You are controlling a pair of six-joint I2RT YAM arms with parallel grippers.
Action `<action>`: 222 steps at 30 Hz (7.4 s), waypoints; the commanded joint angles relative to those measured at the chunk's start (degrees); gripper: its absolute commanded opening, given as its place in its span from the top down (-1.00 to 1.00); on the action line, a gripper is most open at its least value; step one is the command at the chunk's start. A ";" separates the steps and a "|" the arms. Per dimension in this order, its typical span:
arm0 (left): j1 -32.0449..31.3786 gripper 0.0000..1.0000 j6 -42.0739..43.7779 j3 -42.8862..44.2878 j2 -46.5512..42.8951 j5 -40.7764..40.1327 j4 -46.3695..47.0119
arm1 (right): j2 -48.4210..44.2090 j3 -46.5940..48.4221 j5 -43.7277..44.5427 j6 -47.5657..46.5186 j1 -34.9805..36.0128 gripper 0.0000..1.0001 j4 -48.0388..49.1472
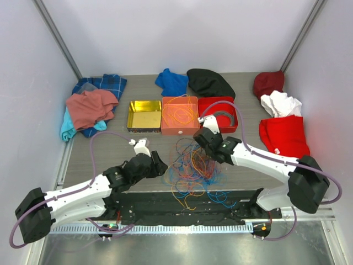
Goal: Untangle the cables
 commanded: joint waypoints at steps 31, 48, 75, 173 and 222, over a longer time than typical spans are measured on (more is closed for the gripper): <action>-0.26 -0.14 6.56 1.32 -24.98 -10.69 -1.62 | -11.30 51.41 -29.05 -5.28 6.56 0.98 -0.74; -0.17 -0.46 17.89 -0.61 -30.87 -5.51 13.29 | -3.29 66.30 -35.30 -1.50 6.47 0.98 3.12; -0.61 -0.99 25.11 0.52 -5.66 11.02 50.49 | -3.74 54.59 -38.81 4.03 6.55 0.98 7.17; 34.37 0.99 30.91 77.77 37.94 -5.33 -11.99 | -38.63 5.11 -14.21 1.05 6.73 -0.54 -1.00; 36.13 1.00 27.04 55.01 49.89 2.41 -6.28 | -35.73 1.59 -14.74 1.40 6.73 -0.53 1.11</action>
